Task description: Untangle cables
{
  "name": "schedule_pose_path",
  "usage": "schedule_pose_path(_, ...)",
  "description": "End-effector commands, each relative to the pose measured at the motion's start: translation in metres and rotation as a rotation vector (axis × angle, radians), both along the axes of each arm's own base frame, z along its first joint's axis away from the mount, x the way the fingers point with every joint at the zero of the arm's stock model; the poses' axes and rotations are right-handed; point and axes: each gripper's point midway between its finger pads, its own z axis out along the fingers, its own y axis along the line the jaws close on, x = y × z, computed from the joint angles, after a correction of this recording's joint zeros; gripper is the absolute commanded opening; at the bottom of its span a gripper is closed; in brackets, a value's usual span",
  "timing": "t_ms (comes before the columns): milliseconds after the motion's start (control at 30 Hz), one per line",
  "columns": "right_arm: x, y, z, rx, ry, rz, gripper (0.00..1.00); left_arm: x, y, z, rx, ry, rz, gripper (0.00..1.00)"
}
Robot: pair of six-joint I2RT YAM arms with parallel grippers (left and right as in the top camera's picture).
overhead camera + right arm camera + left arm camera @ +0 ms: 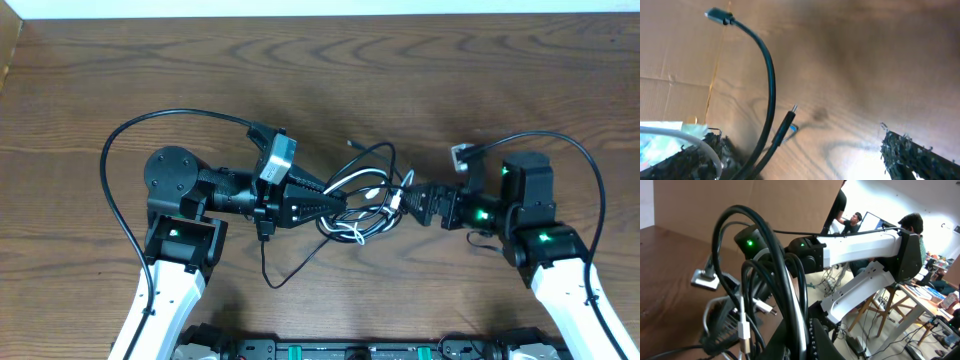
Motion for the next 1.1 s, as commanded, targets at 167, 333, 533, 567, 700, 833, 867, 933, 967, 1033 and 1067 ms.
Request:
schedule_pose_path(167,-0.013,0.006,0.001,0.031,0.049,0.040,0.99,-0.006,0.002,0.011,-0.008,-0.053,-0.012,0.07)
schedule_pose_path(333,-0.016,0.006,-0.002,0.038,0.092,0.025,0.99,-0.002,0.005,0.011,-0.007,-0.053,0.004,0.07)
schedule_pose_path(533,-0.029,-0.008,-0.027,-0.048,0.226,-0.048,0.99,0.010,0.016,0.011,-0.006,-0.054,0.063,0.08)
schedule_pose_path(567,-0.030,-0.012,-0.032,-0.070,0.255,-0.078,0.99,0.011,0.017,0.011,-0.006,-0.054,0.071,0.07)
schedule_pose_path(700,-0.037,-0.021,-0.043,-0.119,0.324,-0.128,0.99,0.018,0.024,0.011,-0.005,-0.053,0.106,0.08)
schedule_pose_path(833,-0.039,-0.021,-0.044,-0.104,0.363,-0.147,0.99,0.020,0.026,0.011,-0.005,-0.054,0.113,0.07)
schedule_pose_path(867,-0.040,-0.020,-0.043,-0.093,0.376,-0.150,0.99,0.020,0.026,0.011,-0.005,-0.054,0.113,0.07)
schedule_pose_path(933,-0.042,-0.017,-0.041,-0.073,0.385,-0.138,0.99,0.019,0.026,0.011,-0.005,-0.054,0.113,0.07)
schedule_pose_path(967,-0.043,-0.016,-0.041,-0.067,0.386,-0.134,0.99,0.019,0.026,0.011,-0.005,-0.054,0.113,0.08)
schedule_pose_path(1033,-0.043,-0.016,-0.040,-0.065,0.386,-0.133,0.99,0.019,0.026,0.011,-0.005,-0.054,0.113,0.07)
schedule_pose_path(1067,-0.044,-0.013,-0.038,-0.046,0.391,-0.118,0.99,0.020,0.026,0.011,-0.005,-0.054,0.114,0.07)
